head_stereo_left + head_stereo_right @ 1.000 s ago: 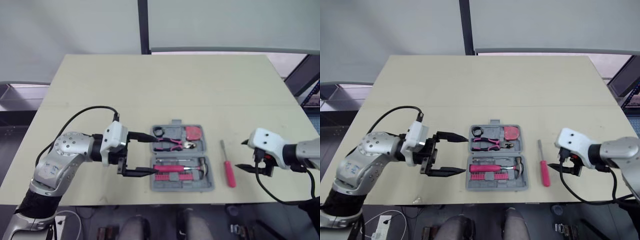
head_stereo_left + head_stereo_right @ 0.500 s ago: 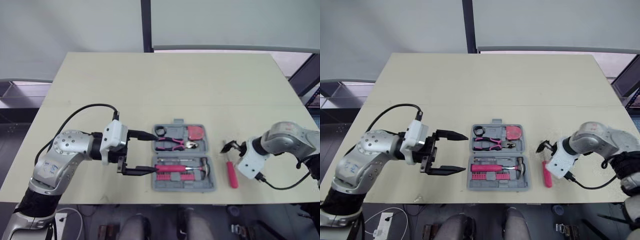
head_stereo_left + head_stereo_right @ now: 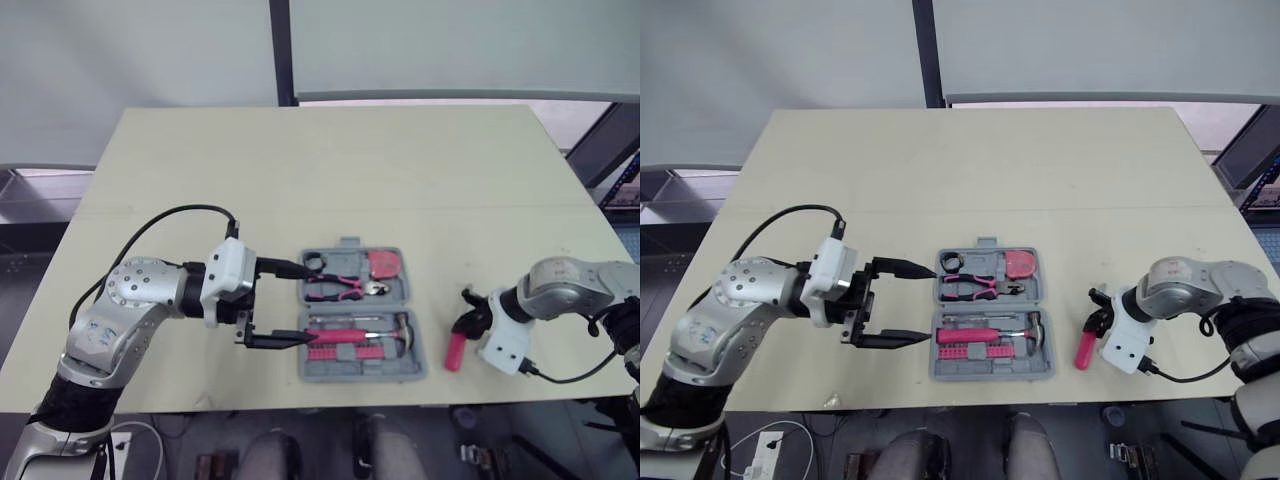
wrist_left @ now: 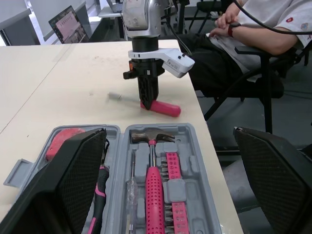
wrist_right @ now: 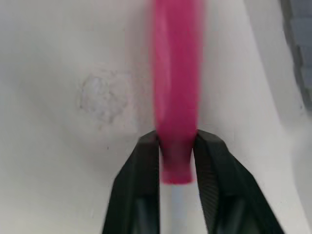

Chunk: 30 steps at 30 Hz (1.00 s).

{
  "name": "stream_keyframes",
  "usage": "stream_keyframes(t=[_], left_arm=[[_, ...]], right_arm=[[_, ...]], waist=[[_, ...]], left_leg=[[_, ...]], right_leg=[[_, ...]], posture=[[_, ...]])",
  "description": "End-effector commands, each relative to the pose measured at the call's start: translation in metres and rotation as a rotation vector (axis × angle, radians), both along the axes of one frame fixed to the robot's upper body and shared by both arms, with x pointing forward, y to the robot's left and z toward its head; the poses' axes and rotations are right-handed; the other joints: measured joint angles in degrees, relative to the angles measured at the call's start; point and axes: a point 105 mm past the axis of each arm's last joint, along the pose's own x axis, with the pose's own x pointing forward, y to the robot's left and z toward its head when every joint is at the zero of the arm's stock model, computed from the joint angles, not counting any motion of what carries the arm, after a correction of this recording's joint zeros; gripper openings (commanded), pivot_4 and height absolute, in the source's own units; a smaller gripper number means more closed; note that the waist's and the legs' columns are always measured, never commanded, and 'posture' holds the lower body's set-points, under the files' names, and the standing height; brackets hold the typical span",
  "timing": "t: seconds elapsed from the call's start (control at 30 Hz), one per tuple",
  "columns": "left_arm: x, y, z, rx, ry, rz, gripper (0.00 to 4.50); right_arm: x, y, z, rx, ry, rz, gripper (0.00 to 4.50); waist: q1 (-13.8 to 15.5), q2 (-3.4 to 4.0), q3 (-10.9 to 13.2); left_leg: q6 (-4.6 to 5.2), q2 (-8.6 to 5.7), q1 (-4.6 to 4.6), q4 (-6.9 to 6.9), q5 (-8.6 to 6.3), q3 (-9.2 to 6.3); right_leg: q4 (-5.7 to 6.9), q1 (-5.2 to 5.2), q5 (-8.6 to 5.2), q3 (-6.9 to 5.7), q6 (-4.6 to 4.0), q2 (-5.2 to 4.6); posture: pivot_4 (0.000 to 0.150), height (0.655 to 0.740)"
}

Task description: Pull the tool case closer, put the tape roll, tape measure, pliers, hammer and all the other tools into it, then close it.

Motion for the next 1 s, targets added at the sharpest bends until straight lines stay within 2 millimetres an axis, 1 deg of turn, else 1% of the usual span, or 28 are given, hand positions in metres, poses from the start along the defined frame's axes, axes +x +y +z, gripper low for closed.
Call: stream_keyframes(t=[0.03, 0.1, 0.17, 0.23, 0.33, 0.4, 0.57, 0.7, 0.8, 0.9, 0.93, 1.0], left_arm=[[-0.001, -0.002, 0.007, -0.007, -0.041, -0.010, 4.50], [0.000, -0.003, 0.007, -0.009, -0.043, -0.011, 4.50], [0.001, -0.004, 0.007, -0.012, -0.045, -0.011, 4.50], [0.002, -0.004, 0.007, -0.016, -0.046, -0.011, 4.50], [0.002, -0.006, 0.007, -0.021, -0.046, -0.013, 4.50], [0.002, -0.007, 0.006, -0.024, -0.046, -0.014, 4.50], [0.000, -0.007, 0.004, -0.028, -0.042, -0.011, 4.50], [0.000, -0.006, 0.003, -0.027, -0.041, -0.008, 4.50], [0.000, -0.007, 0.003, -0.028, -0.041, -0.007, 4.50], [0.001, -0.007, 0.003, -0.028, -0.043, -0.008, 4.50], [0.001, -0.007, 0.004, -0.028, -0.044, -0.008, 4.50], [0.001, -0.007, 0.004, -0.027, -0.045, -0.009, 4.50]], right_arm=[[-0.002, -0.013, 0.010, 0.042, -0.003, -0.112, 0.40], [-0.007, -0.021, 0.016, 0.078, 0.032, -0.252, 0.40], [-0.016, -0.023, 0.024, 0.151, 0.113, -0.464, 0.40], [-0.028, -0.017, 0.034, 0.242, 0.250, -0.697, 0.40], [-0.045, -0.010, 0.043, 0.317, 0.444, -1.020, 0.40], [-0.043, -0.011, 0.043, 0.381, 0.483, -1.222, 0.40], [-0.028, -0.018, 0.036, 0.581, 0.482, -1.669, 0.40], [-0.022, -0.019, 0.031, 0.676, 0.493, -1.908, 0.40], [-0.010, -0.022, 0.028, 0.776, 0.485, -2.077, 0.40], [0.000, -0.020, 0.029, 0.831, 0.456, -2.137, 0.40], [0.001, -0.018, 0.030, 0.845, 0.471, -2.163, 0.40], [0.003, -0.017, 0.030, 0.862, 0.470, -2.186, 0.40]], waist=[[0.0, 0.00, 0.0], [0.3, 0.01, 0.0], [0.9, 0.06, 0.0], [1.4, 0.09, 0.1], [1.4, 0.11, 0.1], [1.4, 0.10, 0.1], [1.5, 0.10, 0.1], [1.7, 0.12, 0.1], [1.7, 0.12, 0.1], [1.6, 0.14, 0.1], [1.7, 0.14, 0.1], [1.7, 0.14, 0.1]], left_leg=[[0.00, 0.00, 0.00, 0.00, 0.00, 0.00], [0.00, -0.01, -0.03, 0.00, 0.00, -0.07], [0.03, -0.05, -0.09, 0.04, 0.01, -0.13], [0.05, -0.04, -0.11, 0.10, 0.00, -0.18], [0.05, 0.04, -0.12, 0.29, 0.00, -0.29], [0.05, 0.04, -0.07, 0.34, -0.01, -0.33], [0.03, -0.08, -0.14, 0.34, -0.05, -0.44], [0.03, -0.17, -0.31, 0.35, -0.05, -0.51], [0.05, -0.21, -0.37, 0.42, -0.04, -0.52], [0.04, -0.21, -0.37, 0.42, -0.03, -0.49], [0.04, -0.21, -0.37, 0.41, -0.03, -0.49], [0.04, -0.21, -0.44, 0.41, -0.03, -0.49]], right_leg=[[0.01, 0.00, 0.00, 0.00, 0.00, -0.01], [-0.03, 0.01, 0.00, -0.05, 0.00, -0.02], [-0.04, 0.02, 0.00, -0.08, 0.01, -0.09], [-0.03, 0.04, 0.02, -0.10, 0.03, -0.13], [0.12, 0.05, 0.02, -0.12, 0.00, -0.33], [0.18, 0.08, -0.01, -0.19, -0.07, -0.42], [0.15, 0.07, -0.05, -0.38, -0.13, -0.68], [0.17, -0.01, -0.04, -0.54, -0.12, -0.75], [0.19, -0.01, -0.02, -0.58, -0.09, -0.73], [0.23, -0.04, -0.03, -0.57, -0.08, -0.66], [0.23, -0.04, -0.03, -0.58, -0.08, -0.58], [0.21, -0.08, -0.02, -0.58, -0.07, -0.26]], posture=[[0.150, 0.7400], [0.150, 0.7400], [0.150, 0.7400], [0.150, 0.7400], [0.150, 0.7400], [0.150, 0.7400], [0.150, 0.7400], [0.150, 0.7400], [0.150, 0.7400], [0.150, 0.7400], [0.150, 0.7400], [0.150, 0.7400]])
